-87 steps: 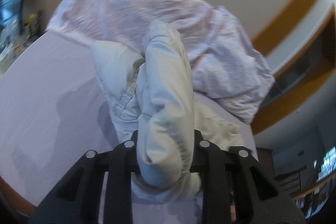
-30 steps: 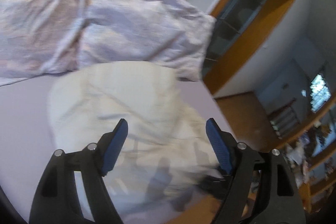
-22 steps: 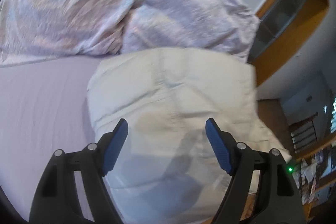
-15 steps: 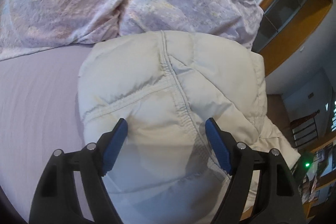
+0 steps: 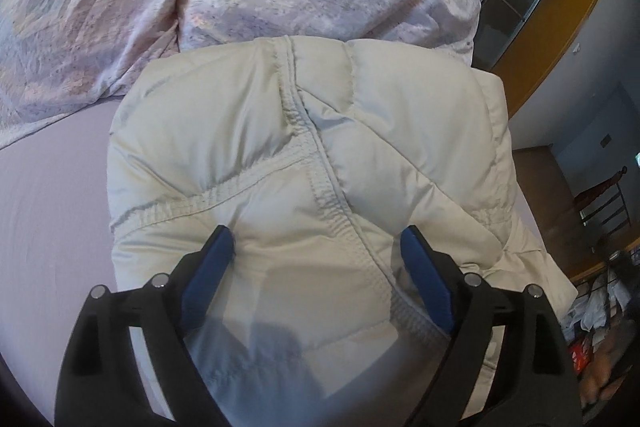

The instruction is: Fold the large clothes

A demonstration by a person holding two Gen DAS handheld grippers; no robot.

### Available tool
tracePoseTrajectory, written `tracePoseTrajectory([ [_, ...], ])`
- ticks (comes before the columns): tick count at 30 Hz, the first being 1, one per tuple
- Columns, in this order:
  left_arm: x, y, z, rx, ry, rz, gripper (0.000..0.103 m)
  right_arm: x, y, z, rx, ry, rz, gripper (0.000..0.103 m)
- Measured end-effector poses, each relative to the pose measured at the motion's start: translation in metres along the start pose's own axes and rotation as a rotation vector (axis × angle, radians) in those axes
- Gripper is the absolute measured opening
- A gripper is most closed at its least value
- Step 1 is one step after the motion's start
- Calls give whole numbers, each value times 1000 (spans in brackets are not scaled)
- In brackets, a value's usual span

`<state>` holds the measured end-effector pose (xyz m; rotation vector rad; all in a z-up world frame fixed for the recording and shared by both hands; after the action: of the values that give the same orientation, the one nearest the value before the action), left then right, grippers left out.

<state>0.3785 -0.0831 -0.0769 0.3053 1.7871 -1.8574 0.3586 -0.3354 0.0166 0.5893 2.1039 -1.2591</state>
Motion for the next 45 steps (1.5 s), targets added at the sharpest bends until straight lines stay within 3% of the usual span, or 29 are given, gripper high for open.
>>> tracePoseTrajectory([
  [3,2,1,1,-1,8,4,86,-11,12,-30,-62,-51,-16,63],
  [8,3,-4,0,-3,24,17,86,-20,47,-83,-161,-96,-72,42],
  [14,6,-11,-2,-5,25,23,86,-23,83,-108,-198,-101,-120,36],
  [22,2,-21,-15,24,-11,18,86,2,125,-66,-108,-13,-239,23],
  [28,-10,-28,-20,17,-26,52,86,24,138,-37,-80,52,-277,22],
  [38,-21,-19,-12,-29,25,87,88,55,151,-7,-126,129,-264,20],
  [42,-20,-18,-10,-58,44,94,89,47,145,-6,-128,163,-281,20],
  [45,-25,-22,-17,-78,27,129,89,28,130,-16,-120,136,-226,21],
])
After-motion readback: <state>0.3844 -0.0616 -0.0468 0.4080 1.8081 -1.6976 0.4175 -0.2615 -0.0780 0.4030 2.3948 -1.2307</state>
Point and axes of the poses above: each gripper's, at about its wrist camera, not at the fingertips, and y roughly the way its jaws point, z to its right, x to its underside, the point moved 8 cm from there along y, roughly the way its jaws point, and after that the axes turned 10 degrees about -x, right-handed, at the moved point
